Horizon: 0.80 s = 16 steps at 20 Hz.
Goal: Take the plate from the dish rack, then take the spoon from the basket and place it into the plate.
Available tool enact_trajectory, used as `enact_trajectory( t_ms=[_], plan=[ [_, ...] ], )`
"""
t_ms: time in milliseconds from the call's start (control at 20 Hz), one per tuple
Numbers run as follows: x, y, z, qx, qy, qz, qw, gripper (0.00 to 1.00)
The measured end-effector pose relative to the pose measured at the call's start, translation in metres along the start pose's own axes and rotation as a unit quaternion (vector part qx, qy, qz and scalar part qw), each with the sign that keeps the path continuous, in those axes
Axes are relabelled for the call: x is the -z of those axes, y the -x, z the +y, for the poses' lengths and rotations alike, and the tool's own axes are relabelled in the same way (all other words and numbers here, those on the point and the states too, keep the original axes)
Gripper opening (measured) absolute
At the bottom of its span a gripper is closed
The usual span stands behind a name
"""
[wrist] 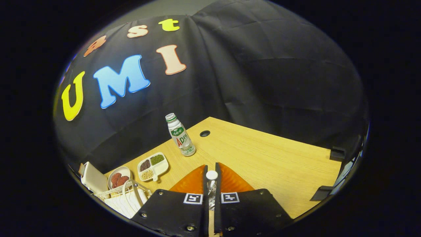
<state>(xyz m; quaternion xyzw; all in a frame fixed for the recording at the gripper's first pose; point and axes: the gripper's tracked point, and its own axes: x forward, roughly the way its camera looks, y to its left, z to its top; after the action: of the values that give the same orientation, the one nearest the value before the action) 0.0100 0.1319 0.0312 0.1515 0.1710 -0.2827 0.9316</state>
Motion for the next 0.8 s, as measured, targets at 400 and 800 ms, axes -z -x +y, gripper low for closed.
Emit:
enact_trajectory(
  t_ms=[400, 800],
  plan=[
    [-0.053, 0.049, 0.038, -0.018, 0.108, -0.056, 0.992, 0.06],
    [-0.078, 0.151, 0.073, -0.056, 0.186, -0.102, 0.976, 0.06]
  ],
)
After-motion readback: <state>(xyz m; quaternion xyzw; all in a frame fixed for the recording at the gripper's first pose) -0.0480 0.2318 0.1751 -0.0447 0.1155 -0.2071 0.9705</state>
